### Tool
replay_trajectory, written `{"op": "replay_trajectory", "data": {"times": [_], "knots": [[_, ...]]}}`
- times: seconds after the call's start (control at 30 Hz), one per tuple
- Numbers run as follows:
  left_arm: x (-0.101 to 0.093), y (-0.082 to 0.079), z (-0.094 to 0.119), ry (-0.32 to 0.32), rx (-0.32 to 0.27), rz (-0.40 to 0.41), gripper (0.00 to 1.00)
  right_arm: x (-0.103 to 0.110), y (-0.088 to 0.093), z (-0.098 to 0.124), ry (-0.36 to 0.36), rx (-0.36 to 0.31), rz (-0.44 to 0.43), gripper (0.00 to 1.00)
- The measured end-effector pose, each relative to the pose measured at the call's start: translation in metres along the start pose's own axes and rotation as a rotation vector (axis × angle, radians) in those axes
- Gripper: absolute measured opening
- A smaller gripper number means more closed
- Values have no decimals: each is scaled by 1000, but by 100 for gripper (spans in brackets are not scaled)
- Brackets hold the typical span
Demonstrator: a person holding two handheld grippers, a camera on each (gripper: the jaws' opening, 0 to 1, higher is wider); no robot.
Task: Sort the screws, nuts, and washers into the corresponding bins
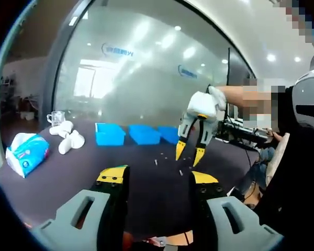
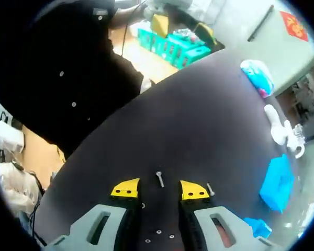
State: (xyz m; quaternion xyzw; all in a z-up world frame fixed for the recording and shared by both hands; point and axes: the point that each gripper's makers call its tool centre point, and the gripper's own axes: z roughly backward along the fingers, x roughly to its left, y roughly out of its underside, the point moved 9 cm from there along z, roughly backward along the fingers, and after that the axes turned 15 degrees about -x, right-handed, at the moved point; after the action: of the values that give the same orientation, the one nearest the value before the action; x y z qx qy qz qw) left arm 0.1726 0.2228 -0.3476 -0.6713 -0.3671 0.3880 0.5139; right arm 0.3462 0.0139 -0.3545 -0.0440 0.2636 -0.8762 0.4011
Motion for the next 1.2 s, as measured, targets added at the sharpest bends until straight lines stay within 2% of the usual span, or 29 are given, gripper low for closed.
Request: {"op": "replay_trajectory", "data": {"times": [0.07,0.3,0.5,0.8,1.07,1.2], "knots": [[1,1,0,-5,0,2,44,-1,2,-6,-31,24,24,23],[4,5,-1,-21,9,10,44,-5,11,-14,-69,57,38,22],[6,5,-2,-27,8,10,44,-7,12,-17,-88,56,37,20],[5,8,0,-26,17,14,44,-9,11,-25,-102,64,37,15],[3,9,-1,-17,21,14,44,-13,9,-26,-80,56,9,11],[3,10,0,-16,21,15,44,-12,9,-29,-86,60,10,6]]}}
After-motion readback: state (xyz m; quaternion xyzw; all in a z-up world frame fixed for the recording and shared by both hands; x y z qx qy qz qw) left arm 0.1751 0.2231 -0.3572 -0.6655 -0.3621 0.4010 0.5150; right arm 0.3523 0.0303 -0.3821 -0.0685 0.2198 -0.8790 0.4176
